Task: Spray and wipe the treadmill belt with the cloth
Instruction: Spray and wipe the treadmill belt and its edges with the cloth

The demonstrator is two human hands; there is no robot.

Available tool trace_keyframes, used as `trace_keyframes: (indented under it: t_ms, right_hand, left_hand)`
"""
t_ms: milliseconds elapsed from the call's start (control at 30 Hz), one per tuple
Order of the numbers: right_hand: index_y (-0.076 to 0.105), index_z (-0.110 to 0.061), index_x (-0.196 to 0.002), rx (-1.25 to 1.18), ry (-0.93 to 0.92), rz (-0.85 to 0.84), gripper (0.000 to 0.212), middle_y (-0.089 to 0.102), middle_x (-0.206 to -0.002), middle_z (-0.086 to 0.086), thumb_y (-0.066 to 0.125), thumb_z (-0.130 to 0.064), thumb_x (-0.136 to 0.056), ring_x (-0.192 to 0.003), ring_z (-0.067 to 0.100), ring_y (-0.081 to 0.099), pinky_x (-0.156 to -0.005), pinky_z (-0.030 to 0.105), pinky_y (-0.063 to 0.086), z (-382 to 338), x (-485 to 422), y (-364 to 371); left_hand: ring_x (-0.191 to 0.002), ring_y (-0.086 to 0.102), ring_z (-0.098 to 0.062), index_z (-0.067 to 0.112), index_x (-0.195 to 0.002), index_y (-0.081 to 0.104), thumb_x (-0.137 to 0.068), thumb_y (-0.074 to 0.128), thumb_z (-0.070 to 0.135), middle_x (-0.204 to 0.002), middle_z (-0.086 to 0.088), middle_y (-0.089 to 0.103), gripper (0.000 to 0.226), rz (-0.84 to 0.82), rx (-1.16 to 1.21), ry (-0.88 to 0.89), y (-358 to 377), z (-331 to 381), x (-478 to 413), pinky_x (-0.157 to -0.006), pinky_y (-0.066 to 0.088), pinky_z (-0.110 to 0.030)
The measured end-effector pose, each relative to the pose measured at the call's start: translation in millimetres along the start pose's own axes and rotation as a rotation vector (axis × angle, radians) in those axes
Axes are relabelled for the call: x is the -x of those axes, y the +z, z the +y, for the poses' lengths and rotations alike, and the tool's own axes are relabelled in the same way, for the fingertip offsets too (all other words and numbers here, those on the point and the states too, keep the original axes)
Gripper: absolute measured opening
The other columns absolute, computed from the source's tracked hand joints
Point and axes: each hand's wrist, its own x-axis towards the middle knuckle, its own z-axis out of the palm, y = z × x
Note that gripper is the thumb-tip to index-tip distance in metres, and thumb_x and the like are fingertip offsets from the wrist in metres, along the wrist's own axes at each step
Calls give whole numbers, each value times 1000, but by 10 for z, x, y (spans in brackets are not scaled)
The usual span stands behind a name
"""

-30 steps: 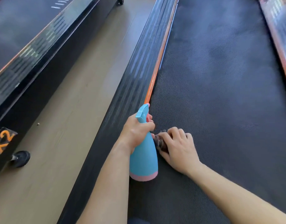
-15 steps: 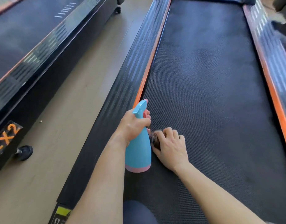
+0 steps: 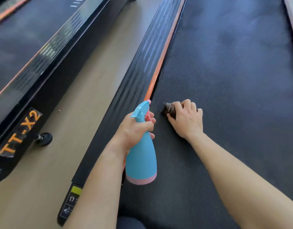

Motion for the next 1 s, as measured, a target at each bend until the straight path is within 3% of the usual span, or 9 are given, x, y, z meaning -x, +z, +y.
trace_keyframes:
  t_ms: [133, 233, 367, 500, 633, 833, 933, 1000]
  right_hand:
    - [60, -25, -114, -26, -65, 28, 42, 52, -105, 7, 66, -54, -84, -93, 32, 51, -77, 46, 42, -134, 874, -64]
    - [62, -23, -117, -3, 12, 19, 46, 53, -104, 8, 70, -51, -82, -90, 32, 52, -76, 46, 42, -206, 1241, -109]
    - [61, -21, -116, -46, 51, 16, 45, 53, -103, 9, 69, -50, -84, -91, 34, 52, -76, 47, 42, -193, 1350, -183]
    - [59, -21, -120, -59, -26, 5, 47, 53, -108, 10, 65, -53, -86, -94, 34, 52, -78, 47, 42, -143, 1384, -203]
    - [58, -21, -122, -66, -20, -8, 47, 52, -109, 9, 64, -53, -88, -97, 33, 51, -82, 48, 42, -130, 1374, -205]
    - [59, -22, -122, -70, -48, 20, 49, 53, -108, 9, 68, -53, -86, -95, 33, 52, -79, 48, 44, -93, 1403, -220]
    - [60, -23, -122, -74, -42, 31, 48, 52, -108, 8, 68, -53, -86, -95, 32, 52, -79, 48, 44, -98, 1445, -250]
    - [60, -22, -122, -91, -44, 34, 47, 52, -108, 8, 67, -53, -87, -95, 32, 52, -79, 48, 44, -91, 1408, -249]
  left_hand:
    - [-74, 69, -24, 38, -121, 67, -70, 63, 11, -124, -13, 70, 58, -3, -25, -84, 10, -34, 207, -64, 56, -26]
    - [-76, 65, -23, 41, -134, 61, -87, 60, -5, -123, -15, 67, 65, 2, -21, -117, 65, -96, 425, -62, 55, -21]
    - [-72, 67, -22, 35, -137, 62, -77, 63, 5, -123, -14, 69, 67, 69, 23, -197, -1, -322, 772, -62, 57, -25]
    - [-67, 68, -21, 24, -131, 66, -91, 59, -6, -121, -12, 72, 51, 138, 13, -286, -56, -594, 997, -62, 57, -26]
    - [-70, 68, -21, 38, -135, 62, -90, 59, -4, -117, -7, 71, 62, 100, 1, -259, 2, -666, 1075, -70, 59, -29]
    - [-72, 73, -17, 23, -121, 67, -92, 63, 5, -115, -10, 72, 34, 56, -128, -267, 35, -524, 1027, -70, 58, -29]
    - [-68, 72, -12, 29, -103, 64, -93, 65, 10, -98, -5, 70, 22, 45, -180, -307, 9, -520, 982, -70, 56, -31]
    - [-70, 72, -12, 23, -100, 63, -91, 66, 13, -91, -3, 68, 14, 59, -195, -336, -16, -552, 951, -71, 57, -34]
